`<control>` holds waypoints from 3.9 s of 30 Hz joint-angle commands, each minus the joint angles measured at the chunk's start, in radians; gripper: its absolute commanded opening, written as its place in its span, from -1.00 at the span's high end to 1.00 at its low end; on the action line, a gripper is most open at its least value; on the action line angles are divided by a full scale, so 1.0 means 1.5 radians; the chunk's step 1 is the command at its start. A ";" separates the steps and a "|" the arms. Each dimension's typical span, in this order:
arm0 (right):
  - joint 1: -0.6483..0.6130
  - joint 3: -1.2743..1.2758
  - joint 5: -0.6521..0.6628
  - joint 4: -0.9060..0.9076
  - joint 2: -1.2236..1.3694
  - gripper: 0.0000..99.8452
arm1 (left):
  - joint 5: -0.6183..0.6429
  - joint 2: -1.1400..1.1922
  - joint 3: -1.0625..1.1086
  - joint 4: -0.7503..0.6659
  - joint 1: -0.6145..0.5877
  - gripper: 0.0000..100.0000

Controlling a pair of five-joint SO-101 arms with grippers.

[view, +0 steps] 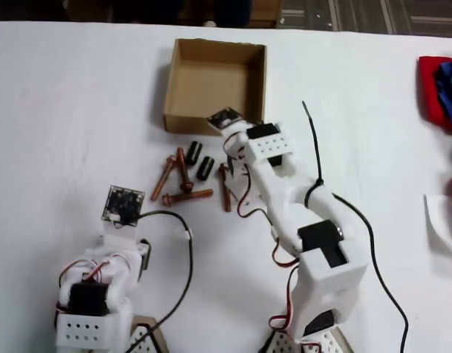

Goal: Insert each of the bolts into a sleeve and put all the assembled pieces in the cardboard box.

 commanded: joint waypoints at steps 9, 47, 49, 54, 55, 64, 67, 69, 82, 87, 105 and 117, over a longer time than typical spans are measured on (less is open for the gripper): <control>0.027 -0.025 0.052 -0.013 -0.068 0.74 | 0.004 -0.014 0.014 0.002 0.006 0.74; 0.051 0.075 0.049 -0.012 -0.239 0.95 | 0.004 -0.014 0.014 0.002 0.006 0.74; 0.052 0.155 0.050 -0.018 -0.366 0.95 | 0.004 -0.014 0.014 0.002 0.006 0.74; 0.056 0.357 0.051 -0.039 -0.686 0.95 | 0.004 -0.014 0.014 0.002 0.006 0.74; 0.056 0.390 0.051 -0.038 -0.743 0.95 | 0.004 -0.014 0.014 0.002 0.006 0.74; 0.106 0.557 0.110 0.015 -1.025 0.95 | 0.003 -0.014 0.014 0.003 0.007 0.74; 0.126 0.563 0.127 0.015 -1.010 0.95 | 0.006 -0.014 0.014 0.002 0.007 0.74; 0.127 0.564 0.128 0.013 -0.994 0.95 | 0.006 -0.014 0.014 0.002 0.007 0.74; 0.127 0.563 0.124 -0.011 -0.954 0.95 | -0.224 -0.017 -0.003 -0.369 -0.171 0.74; 0.128 0.563 0.124 -0.010 -0.954 0.95 | -0.191 -0.005 -0.041 -0.379 -0.120 0.74; 0.131 0.563 0.124 -0.007 -0.954 0.95 | 0.021 1.092 -0.813 -0.155 0.055 0.47; 0.132 0.563 0.124 -0.006 -0.954 0.95 | 0.050 1.544 -1.256 0.041 0.058 0.46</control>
